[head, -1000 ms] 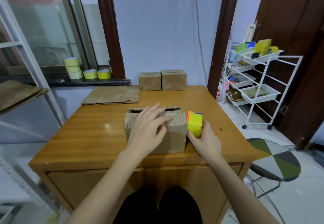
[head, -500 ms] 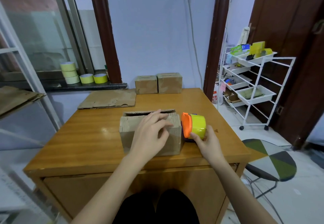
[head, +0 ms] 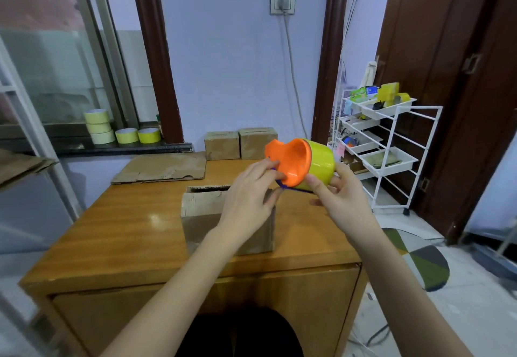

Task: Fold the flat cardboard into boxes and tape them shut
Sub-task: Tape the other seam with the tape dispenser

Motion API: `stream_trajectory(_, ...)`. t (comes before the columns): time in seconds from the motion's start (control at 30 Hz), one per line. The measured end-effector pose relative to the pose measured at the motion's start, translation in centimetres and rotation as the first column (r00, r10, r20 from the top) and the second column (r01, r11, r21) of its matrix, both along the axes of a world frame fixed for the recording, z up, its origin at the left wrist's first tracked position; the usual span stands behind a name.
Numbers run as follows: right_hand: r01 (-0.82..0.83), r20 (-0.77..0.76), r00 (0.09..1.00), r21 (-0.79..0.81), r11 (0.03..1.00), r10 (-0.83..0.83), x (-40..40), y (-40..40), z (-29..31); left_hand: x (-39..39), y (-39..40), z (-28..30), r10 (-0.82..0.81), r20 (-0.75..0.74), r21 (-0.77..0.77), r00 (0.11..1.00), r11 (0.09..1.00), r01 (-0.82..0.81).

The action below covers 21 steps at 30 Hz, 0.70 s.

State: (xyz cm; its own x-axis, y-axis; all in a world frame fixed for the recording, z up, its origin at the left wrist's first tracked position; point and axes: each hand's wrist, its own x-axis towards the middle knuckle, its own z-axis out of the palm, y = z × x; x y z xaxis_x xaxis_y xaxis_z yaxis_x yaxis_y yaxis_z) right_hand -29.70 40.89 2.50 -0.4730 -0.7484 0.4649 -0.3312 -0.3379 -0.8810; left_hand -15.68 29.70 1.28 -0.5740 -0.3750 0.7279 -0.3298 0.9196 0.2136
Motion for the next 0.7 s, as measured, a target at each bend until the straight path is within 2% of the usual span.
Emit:
stream_trajectory(0.1,0.001,0.069,0.998,-0.019,1.0,0.0,0.9,0.4,0.7,0.5,0.4,0.8,-0.04,-0.094,0.049,0.995,0.998,0.044)
stream_trajectory(0.23,-0.04,0.072,0.996,-0.077,0.996,0.046,2.7,0.3,2.0,1.4,0.6,2.0,-0.06,-0.137,-0.012,0.989,0.998,0.059)
stream_trajectory(0.33,-0.078,0.061,0.995,-0.089,0.993,0.083,4.4,-0.2,2.8,2.2,0.7,2.8,-0.004,-0.153,-0.164,0.988,0.986,-0.021)
stream_trajectory(0.43,-0.139,-0.014,0.99,-0.089,0.986,0.138,5.8,-0.9,3.4,3.1,0.6,2.8,-0.019,-0.11,-0.32,0.994,0.947,-0.017)
stream_trajectory(0.53,-0.21,-0.084,0.975,-0.075,0.975,0.204,6.7,-1.6,3.7,4.7,0.4,3.1,-0.045,-0.177,-0.273,0.983,0.962,-0.005)
stream_trajectory(0.63,-0.27,-0.167,0.953,-0.08,0.959,0.254,7.6,-2.4,3.1,6.3,-0.3,4.3,0.01,-0.246,-0.216,0.969,0.974,-0.065)
stream_trajectory(0.7,-0.255,-0.222,0.947,-0.089,0.963,0.231,8.3,-3.1,2.7,7.3,-0.7,5.2,0.005,-0.254,-0.071,0.967,0.997,-0.024)
